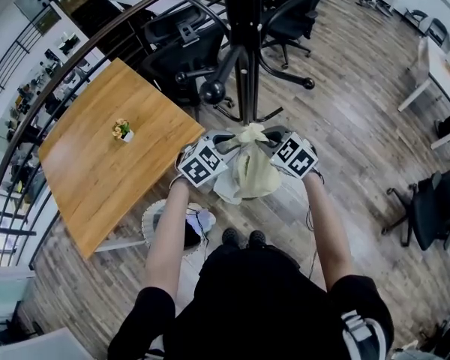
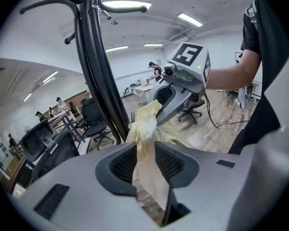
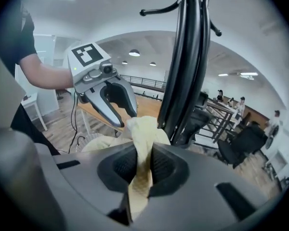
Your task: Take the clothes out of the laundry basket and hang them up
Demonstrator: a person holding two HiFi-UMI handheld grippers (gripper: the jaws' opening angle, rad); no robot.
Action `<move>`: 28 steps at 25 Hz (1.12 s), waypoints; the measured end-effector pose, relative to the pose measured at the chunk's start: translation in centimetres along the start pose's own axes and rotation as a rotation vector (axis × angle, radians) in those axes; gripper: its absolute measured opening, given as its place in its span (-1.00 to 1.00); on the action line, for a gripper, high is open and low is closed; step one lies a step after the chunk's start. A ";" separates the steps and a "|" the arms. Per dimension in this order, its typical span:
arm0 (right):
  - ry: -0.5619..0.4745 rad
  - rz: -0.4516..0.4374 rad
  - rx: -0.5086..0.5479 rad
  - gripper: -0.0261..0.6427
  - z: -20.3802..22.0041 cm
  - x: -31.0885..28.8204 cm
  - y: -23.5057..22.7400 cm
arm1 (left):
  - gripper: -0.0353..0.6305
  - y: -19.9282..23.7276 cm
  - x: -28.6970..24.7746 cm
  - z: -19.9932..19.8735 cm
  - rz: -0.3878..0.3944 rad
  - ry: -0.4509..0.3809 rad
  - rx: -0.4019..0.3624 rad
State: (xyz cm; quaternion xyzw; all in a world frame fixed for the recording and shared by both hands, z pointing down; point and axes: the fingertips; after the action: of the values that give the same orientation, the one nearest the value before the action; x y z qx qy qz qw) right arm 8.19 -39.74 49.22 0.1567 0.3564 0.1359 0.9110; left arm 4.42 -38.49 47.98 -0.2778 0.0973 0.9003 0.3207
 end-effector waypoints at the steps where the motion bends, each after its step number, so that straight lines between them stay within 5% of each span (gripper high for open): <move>1: 0.033 -0.016 0.018 -0.81 0.7 -0.6 0.4 | -0.50 0.1 -0.1 0.5 -0.006 0.009 0.000; 5: 0.143 -0.092 0.041 -0.51 4.0 -2.6 2.9 | -0.50 -0.6 -1.1 3.3 -0.010 0.074 -0.005; 12: 0.141 -0.150 -0.016 -0.24 6.2 -2.1 5.8 | -0.50 -0.7 -1.0 4.9 -0.035 0.057 0.039; 25: 0.062 -0.002 -0.003 -0.18 5.7 1.6 4.6 | -0.51 -1.0 1.9 6.9 -0.152 0.024 0.108; 28: -0.027 0.052 -0.021 -0.32 4.2 3.1 4.1 | -0.54 -1.1 3.1 7.1 -0.197 -0.007 0.136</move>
State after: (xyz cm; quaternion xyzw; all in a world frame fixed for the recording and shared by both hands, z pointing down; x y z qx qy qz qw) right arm 12.73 -35.67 51.86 0.1580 0.3382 0.1611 0.9136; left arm 0.09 -33.50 52.10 -0.2603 0.1290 0.8567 0.4262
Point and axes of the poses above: the fingertips, and each gripper's own axes: x backward along the fingers, y to its left, z out of its underside, and after that the axes turned 15 degrees about x, right-handed
